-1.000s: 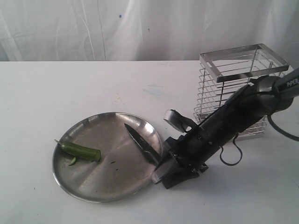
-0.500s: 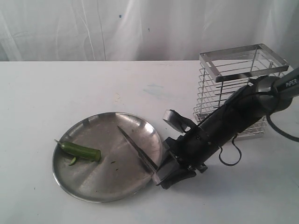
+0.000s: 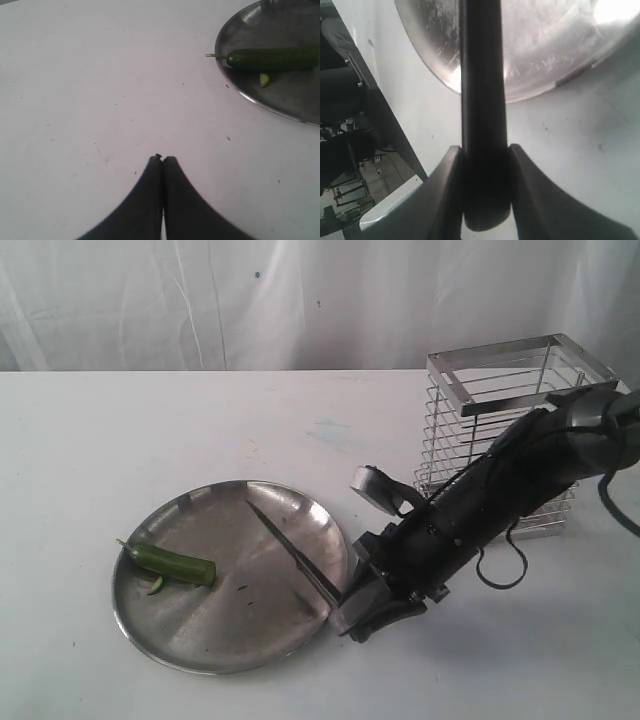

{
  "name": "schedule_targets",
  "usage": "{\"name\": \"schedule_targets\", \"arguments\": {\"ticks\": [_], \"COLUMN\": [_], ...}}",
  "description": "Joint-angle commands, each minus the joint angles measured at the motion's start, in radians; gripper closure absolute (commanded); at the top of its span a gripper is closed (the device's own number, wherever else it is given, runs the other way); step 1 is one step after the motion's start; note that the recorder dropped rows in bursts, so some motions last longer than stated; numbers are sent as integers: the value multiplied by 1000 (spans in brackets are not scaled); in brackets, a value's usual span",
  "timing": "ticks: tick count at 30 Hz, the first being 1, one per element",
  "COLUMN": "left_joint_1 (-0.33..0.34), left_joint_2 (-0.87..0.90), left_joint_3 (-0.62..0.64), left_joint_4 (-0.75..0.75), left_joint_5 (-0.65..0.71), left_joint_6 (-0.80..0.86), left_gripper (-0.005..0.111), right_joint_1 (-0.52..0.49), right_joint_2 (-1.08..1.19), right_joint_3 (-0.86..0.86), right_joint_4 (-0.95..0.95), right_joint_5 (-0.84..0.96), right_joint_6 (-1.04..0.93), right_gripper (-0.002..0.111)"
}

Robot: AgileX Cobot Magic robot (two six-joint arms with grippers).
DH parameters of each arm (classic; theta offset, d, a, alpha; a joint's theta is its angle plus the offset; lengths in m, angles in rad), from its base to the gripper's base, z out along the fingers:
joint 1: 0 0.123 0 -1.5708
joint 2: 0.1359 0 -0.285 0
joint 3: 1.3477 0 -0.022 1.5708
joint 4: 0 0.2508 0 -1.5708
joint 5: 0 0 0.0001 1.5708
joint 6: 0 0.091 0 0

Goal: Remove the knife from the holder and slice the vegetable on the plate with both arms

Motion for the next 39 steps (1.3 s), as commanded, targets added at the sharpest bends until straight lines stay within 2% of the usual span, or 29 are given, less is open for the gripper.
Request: {"name": "schedule_targets", "arguments": {"ticks": [1, 13, 19, 22, 37, 39], "left_joint_1": [-5, -5, -5, -5, -5, -5], "left_joint_2": [-4, -4, -4, -4, -4, -4], "left_joint_3": [1, 1, 1, 1, 1, 1], "left_joint_4": [-5, -5, -5, -5, -5, -5], "left_joint_5": [-1, -1, -1, -1, -1, -1], "left_joint_6": [-1, -1, -1, -1, -1, -1], "left_gripper": [107, 107, 107, 107, 107, 107], "right_joint_1": [0, 0, 0, 0, -4, -4], "right_joint_2": [25, 59, 59, 59, 59, 59], "right_joint_3": [28, 40, 40, 40, 40, 40], "right_joint_4": [37, 72, 72, 72, 59, 59], "right_joint_5": [20, 20, 20, 20, 20, 20], "right_joint_6": [-12, -12, 33, 33, 33, 33], "right_gripper": [108, 107, 90, 85, 84, 81]}}
